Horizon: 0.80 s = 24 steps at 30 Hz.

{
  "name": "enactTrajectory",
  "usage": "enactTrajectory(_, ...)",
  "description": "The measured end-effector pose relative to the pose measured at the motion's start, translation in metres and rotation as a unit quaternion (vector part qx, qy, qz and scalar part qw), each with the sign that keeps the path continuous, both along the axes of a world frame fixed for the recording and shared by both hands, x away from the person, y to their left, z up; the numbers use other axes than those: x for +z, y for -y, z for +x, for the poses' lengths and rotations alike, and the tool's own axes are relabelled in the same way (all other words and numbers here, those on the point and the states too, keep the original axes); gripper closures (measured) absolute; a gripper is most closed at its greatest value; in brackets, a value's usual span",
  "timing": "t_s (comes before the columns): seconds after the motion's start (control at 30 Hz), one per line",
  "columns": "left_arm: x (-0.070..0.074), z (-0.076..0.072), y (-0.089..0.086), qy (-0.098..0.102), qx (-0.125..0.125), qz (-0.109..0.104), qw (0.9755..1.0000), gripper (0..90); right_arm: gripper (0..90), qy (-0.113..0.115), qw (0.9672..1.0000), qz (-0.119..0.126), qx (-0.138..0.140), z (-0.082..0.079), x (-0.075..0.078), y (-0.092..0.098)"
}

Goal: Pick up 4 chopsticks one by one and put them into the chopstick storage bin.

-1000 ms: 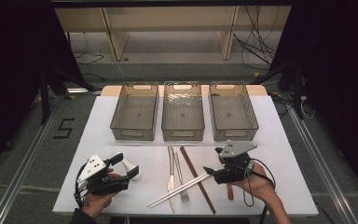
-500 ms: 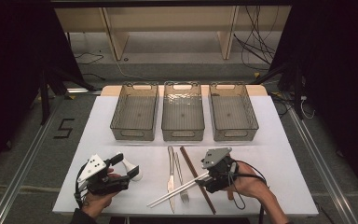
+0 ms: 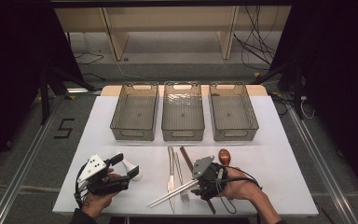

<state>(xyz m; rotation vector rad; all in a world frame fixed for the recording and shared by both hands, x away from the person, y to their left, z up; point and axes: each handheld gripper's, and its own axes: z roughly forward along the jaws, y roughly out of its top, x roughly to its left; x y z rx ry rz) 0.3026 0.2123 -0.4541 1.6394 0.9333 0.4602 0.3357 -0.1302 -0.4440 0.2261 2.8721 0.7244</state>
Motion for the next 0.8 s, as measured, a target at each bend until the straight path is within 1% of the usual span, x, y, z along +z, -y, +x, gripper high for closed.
enactTrajectory(0.07, 0.000, 0.000, 0.000, -0.001, 0.001, 0.000, 1.0000, 19.3, 38.1, -0.002, 0.9999, -0.010, 0.008, 0.000, -0.004, -0.003)
enactTrajectory(0.2, 0.000, 0.000, 0.000, -0.001, 0.002, -0.003, 1.0000, 19.3, 42.1, -0.009, 0.9996, -0.018, 0.019, 0.000, -0.006, -0.008)
enactTrajectory(0.23, 0.000, 0.000, 0.000, -0.001, 0.002, -0.003, 1.0000, 19.2, 43.1, -0.006, 0.9995, -0.020, 0.023, 0.001, -0.007, -0.008)
enactTrajectory(0.37, 0.000, 0.000, 0.000, 0.000, 0.002, -0.002, 1.0000, 19.2, 46.3, -0.005, 0.9984, -0.042, 0.037, 0.002, -0.012, -0.011)
enactTrajectory(0.43, 0.000, 0.000, 0.000, 0.000, 0.003, -0.001, 1.0000, 19.2, 48.0, -0.006, 0.9983, -0.048, 0.034, 0.002, -0.013, -0.012)
enactTrajectory(0.5, 0.000, 0.000, 0.000, -0.001, 0.002, -0.003, 1.0000, 19.2, 49.3, -0.002, 0.9980, -0.048, 0.042, 0.002, -0.013, -0.013)
enactTrajectory(0.53, 0.000, 0.000, 0.000, 0.000, 0.001, 0.000, 1.0000, 19.3, 50.2, 0.001, 0.9979, -0.047, 0.044, 0.003, -0.014, -0.014)
enactTrajectory(0.57, 0.000, 0.000, 0.000, 0.000, 0.001, 0.000, 1.0000, 19.2, 50.8, 0.002, 0.9974, -0.054, 0.047, 0.002, -0.014, -0.014)
enactTrajectory(0.7, 0.000, 0.000, 0.000, -0.001, 0.000, 0.000, 1.0000, 19.3, 52.8, 0.006, 0.9965, -0.064, 0.054, 0.001, -0.015, -0.017)
enactTrajectory(0.73, 0.000, 0.000, 0.000, -0.001, 0.000, 0.000, 1.0000, 19.3, 53.3, 0.011, 0.9959, -0.067, 0.059, 0.002, -0.016, -0.018)
enactTrajectory(0.77, 0.000, 0.000, 0.001, -0.001, 0.001, -0.001, 1.0000, 19.2, 53.8, 0.009, 0.9957, -0.072, 0.057, 0.001, -0.016, -0.019)
enactTrajectory(0.8, 0.000, 0.000, 0.000, -0.001, 0.001, 0.000, 1.0000, 19.3, 54.4, 0.015, 0.9949, -0.076, 0.066, 0.001, -0.016, -0.019)
